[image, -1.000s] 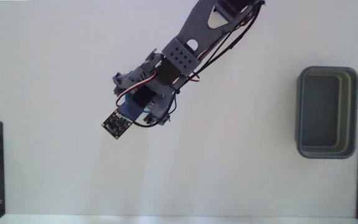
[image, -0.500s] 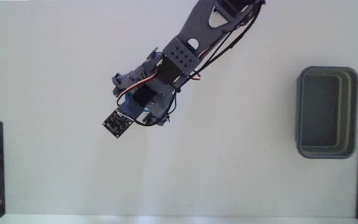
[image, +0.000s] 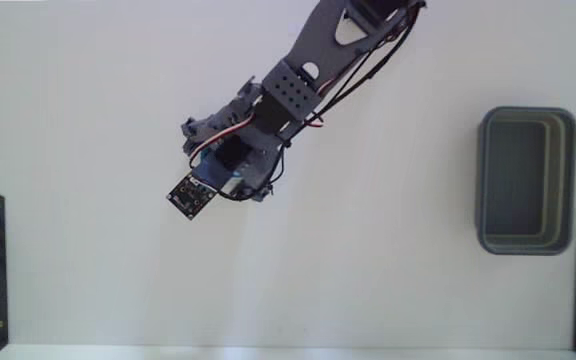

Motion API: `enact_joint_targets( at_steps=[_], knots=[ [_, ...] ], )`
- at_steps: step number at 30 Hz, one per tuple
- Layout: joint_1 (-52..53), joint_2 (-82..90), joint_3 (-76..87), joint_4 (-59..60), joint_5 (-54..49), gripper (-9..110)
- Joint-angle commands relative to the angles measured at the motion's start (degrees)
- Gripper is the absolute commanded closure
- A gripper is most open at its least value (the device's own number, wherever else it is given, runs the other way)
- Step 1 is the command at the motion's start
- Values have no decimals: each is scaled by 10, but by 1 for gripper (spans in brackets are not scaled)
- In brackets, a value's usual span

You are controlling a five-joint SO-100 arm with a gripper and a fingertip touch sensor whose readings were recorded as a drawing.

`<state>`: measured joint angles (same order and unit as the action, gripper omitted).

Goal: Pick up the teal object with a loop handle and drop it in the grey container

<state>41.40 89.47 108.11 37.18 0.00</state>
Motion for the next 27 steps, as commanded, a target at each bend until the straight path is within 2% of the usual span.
enact_joint_targets(
  at_steps=[1, 27],
  knots=[
    [15, 15, 8, -7, 0, -9],
    [15, 15, 8, -7, 0, -3]
  ],
)
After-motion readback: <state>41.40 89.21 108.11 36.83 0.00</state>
